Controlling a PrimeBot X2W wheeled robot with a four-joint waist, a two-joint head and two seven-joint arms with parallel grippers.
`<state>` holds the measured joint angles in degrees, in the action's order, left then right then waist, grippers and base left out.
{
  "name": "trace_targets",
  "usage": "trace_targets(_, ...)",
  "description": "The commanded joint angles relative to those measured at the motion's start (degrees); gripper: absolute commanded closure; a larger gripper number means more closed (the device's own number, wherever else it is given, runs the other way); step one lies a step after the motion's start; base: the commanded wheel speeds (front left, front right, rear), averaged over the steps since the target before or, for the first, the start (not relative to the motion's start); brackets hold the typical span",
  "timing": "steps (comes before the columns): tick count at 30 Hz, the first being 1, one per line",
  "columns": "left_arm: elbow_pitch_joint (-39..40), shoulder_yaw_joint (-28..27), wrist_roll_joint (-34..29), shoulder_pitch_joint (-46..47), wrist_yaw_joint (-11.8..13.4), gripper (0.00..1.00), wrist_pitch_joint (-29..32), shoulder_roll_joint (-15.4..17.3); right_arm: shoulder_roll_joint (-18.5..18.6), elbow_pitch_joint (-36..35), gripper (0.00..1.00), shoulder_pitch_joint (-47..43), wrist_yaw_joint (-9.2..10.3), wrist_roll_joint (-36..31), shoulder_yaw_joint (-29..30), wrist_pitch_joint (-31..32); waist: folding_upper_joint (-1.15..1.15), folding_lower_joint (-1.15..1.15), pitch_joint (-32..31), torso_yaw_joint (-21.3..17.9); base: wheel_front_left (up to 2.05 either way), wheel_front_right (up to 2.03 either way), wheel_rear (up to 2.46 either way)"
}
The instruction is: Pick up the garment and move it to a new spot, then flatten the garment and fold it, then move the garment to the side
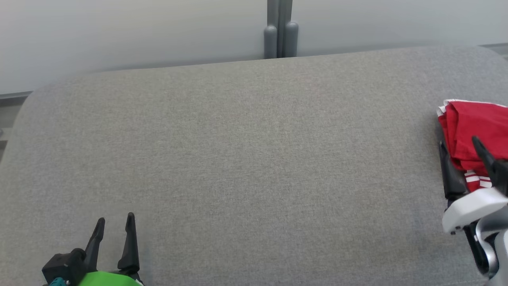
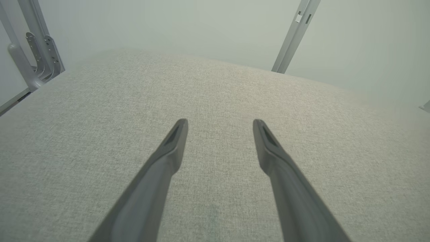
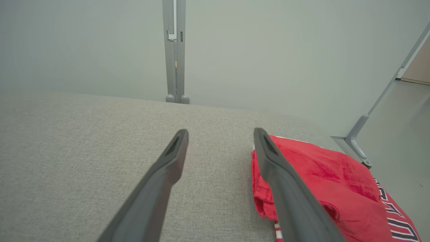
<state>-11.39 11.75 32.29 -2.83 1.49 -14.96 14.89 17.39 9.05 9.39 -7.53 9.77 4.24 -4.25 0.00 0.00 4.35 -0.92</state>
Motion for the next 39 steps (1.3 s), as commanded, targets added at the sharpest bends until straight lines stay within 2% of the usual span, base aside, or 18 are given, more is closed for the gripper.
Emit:
trace_targets(1, 0.02, -0.52, -0.59, -1.16, -0.18, 0.00, -0.22, -0.28, -0.51, 0.47, 0.00, -1.32, 0.08, -0.73, 0.35, -1.00, 0.00, 0.00, -3.22, 3.18, 0.00, 0.00, 0.00)
trace_targets(4, 0.09, -2.27, -2.16, -2.06, -0.95, 0.00, -0.24, -0.82, -2.89, 2.50, 0.00, -4.88, 0.08, -2.38, 0.60, -4.81, 0.00, 0.00, -4.29, 4.28, 0.00, 0.00, 0.00)
trace_targets(7, -0.56, -4.51, -3.90, -3.09, -2.37, 0.00, -0.24, -1.59, -6.89, 6.06, 0.00, -7.74, 0.09, -6.22, 2.32, -8.86, 0.00, 0.00, -5.20, 5.20, 0.00, 0.00, 0.00)
trace_targets(10, -1.47, -5.66, -5.60, -3.79, -3.76, 0.00, -0.25, -2.06, -10.31, 8.12, 0.00, -9.43, 0.08, -9.43, 4.19, -10.49, 0.00, 0.00, -5.90, 5.47, 0.00, 0.00, 0.00)
trace_targets(14, -2.88, -7.41, -6.98, -4.15, -5.61, 0.00, -0.25, -2.54, -12.79, 9.24, 0.00, -9.89, 0.08, -12.47, 5.42, -11.03, 0.00, 0.00, -6.28, 4.98, 0.00, 0.00, 0.00)
trace_targets(24, -4.50, -10.20, -9.62, -2.45, -8.01, 0.00, -0.26, -4.00, -14.31, 6.29, 0.00, -10.30, 0.08, -14.06, 7.60, -10.98, 0.00, 0.00, -6.76, 4.59, 0.00, 0.00, 0.00)
trace_targets(39, -5.04, -11.85, -11.43, -2.17, -8.97, 0.00, -0.26, -5.40, -14.41, 7.09, 0.00, -9.53, 0.08, -12.33, 6.91, -10.99, 0.00, 0.00, -7.12, 4.45, 0.00, 0.00, 0.00)
